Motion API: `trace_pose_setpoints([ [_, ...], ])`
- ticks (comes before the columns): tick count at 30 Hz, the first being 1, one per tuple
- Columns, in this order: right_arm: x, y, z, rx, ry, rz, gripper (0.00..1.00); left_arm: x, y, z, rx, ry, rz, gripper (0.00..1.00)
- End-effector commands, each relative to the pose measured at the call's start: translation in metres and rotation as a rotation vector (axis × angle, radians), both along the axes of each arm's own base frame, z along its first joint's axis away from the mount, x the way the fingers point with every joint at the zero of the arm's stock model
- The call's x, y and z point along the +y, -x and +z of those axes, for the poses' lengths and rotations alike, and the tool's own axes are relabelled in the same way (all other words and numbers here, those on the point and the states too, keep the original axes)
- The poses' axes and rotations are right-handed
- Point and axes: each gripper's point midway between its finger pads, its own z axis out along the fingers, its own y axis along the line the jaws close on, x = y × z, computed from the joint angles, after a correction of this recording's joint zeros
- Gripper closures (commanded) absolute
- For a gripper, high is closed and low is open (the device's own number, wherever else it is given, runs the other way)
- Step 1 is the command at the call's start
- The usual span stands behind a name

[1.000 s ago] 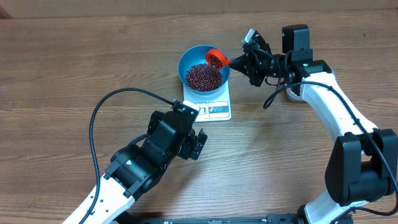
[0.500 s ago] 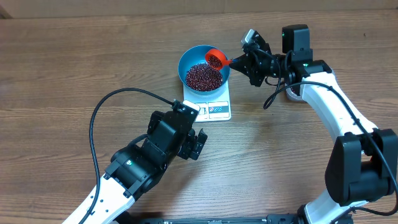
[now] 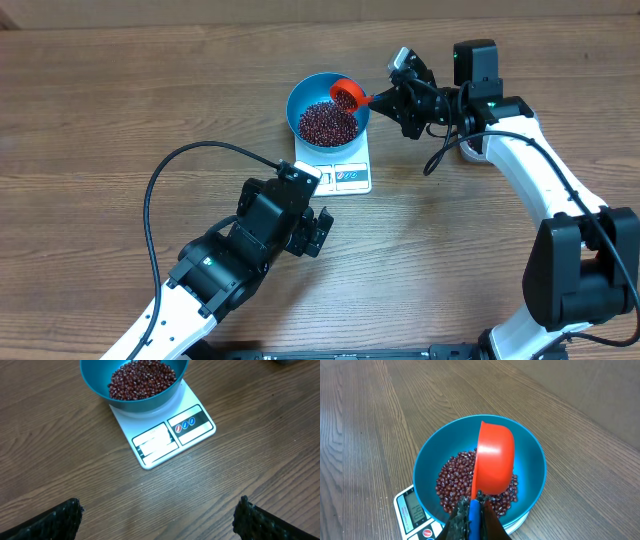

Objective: Scoop item into bowl and weigh 150g on scale
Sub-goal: 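Tilt the red scoop slowly to trickle beans into the teal bowl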

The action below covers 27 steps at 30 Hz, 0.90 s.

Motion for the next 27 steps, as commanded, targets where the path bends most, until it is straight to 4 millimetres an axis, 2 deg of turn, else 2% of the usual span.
trace_pose_setpoints([
  [1,0.0017,-0.0009,0.0012,-0.009,-0.005,0.010,0.96,-0.0005,0.0004,-0.0038,0.007,-0.012,-0.011,0.01],
  [27,0.0024,0.0020,-0.0002,-0.017,0.003,0.030,0.96,-0.0005,0.0004,-0.0038,0.007,-0.011,-0.011,0.01],
])
